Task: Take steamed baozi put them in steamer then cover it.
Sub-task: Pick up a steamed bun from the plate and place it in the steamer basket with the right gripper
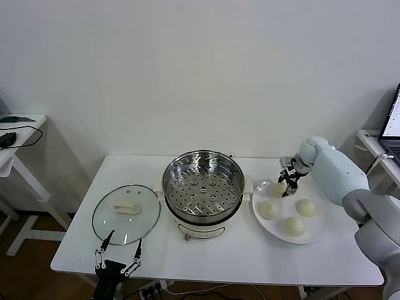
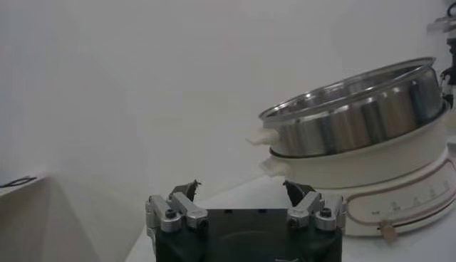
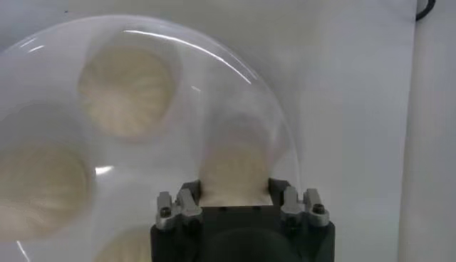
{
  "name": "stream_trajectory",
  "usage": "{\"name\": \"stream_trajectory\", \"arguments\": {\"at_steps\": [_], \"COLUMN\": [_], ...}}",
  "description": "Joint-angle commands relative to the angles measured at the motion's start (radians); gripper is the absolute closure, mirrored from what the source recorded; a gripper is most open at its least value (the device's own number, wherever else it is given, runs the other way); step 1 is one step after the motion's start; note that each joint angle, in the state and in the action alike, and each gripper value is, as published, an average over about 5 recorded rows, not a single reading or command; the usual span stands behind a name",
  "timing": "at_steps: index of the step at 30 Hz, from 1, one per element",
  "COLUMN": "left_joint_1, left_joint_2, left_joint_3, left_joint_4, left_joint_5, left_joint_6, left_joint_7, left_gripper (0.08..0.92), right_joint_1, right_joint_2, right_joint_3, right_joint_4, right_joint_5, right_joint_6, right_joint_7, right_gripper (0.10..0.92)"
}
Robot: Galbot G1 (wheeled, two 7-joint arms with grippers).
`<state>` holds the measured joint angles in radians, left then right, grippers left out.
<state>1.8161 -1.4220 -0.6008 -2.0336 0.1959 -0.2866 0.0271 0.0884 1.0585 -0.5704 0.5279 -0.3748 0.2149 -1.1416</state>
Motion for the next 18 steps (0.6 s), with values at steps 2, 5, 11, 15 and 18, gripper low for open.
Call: {"name": "stream_trajectory", "arguments": {"at_steps": [2,5,11,15,18], "left_joint_1": [-0.006,-0.012,-0.017,-0.013,-0.01], "left_joint_2": [0.003,0.005,0.006,0.006,0.006], "left_joint_3": [0.005,0.007,0.014,0.019,0.017], "left_joint_4": [-0.004,-0.004,-0.003,-0.006,-0.011], "left_joint_5": [0.0,0.0,-0.001,0.0,0.0], "left_joint_6": [0.0,0.0,0.001,0.0,0.0], "left_joint_7": [-0.001,-0.001,-0.003,-0.003,-0.004], "left_gripper": [0.177,0.177,0.177,0.177,0.177], "right_joint_1": [0.151,0.248,0.408,0.464,0.468], "right_joint_2": [-0.11,-0.145,-0.112,-0.04,0.015], "right_joint_3": [-0.087,-0.194,-0.31,-0.348,-0.362], "right_joint_4": [0.288,0.43,0.598,0.638,0.657], "right_joint_5": [0.001,0.07,0.145,0.163,0.16], "right_joint_6": [0.297,0.376,0.515,0.552,0.567], "right_joint_7": [-0.017,-0.021,-0.015,-0.021,-0.03], "right_gripper": [0.386,0.379,0.372,0.372,0.367]}}
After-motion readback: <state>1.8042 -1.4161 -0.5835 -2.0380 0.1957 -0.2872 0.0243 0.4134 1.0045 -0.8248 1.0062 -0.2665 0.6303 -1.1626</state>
